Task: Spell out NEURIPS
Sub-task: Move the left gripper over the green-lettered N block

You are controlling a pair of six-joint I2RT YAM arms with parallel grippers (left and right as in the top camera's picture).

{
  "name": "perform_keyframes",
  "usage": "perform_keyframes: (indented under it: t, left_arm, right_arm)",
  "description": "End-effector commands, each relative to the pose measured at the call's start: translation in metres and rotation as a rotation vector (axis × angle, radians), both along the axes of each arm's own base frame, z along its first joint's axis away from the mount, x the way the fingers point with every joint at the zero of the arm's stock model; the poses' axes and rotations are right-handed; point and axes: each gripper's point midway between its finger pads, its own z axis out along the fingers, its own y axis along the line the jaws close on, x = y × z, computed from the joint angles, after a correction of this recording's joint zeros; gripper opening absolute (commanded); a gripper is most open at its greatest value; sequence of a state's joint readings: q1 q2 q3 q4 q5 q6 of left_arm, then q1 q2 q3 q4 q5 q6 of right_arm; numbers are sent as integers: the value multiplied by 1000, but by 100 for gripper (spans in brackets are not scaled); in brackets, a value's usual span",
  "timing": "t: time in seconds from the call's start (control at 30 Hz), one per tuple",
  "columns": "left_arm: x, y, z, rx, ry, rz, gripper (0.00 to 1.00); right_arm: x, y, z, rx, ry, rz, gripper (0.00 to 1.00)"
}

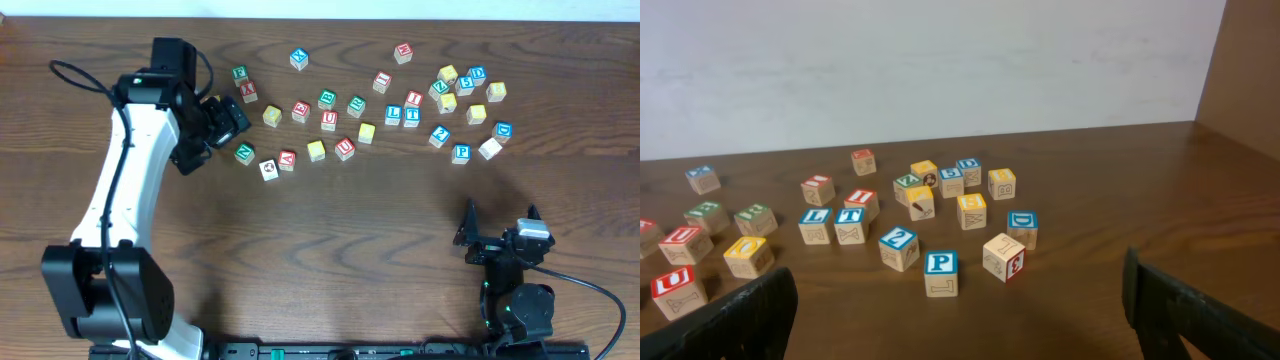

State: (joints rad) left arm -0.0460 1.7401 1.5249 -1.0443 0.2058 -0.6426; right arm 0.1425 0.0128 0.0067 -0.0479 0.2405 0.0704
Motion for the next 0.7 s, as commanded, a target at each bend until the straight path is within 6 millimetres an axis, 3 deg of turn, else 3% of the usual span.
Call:
perform_keyframes:
  t: [0.0, 0.43, 0.67]
  left_arm:
    - [4, 10, -3, 84, 13, 149, 99]
    - [20, 5, -20, 104, 6, 186, 99]
    - [25, 3, -39, 102, 38, 182, 99]
  right_arm:
    - [0, 0, -1, -9, 5, 2, 99]
    - [0, 0, -1, -9, 5, 2, 99]
    - [0, 0, -1, -9, 5, 2, 99]
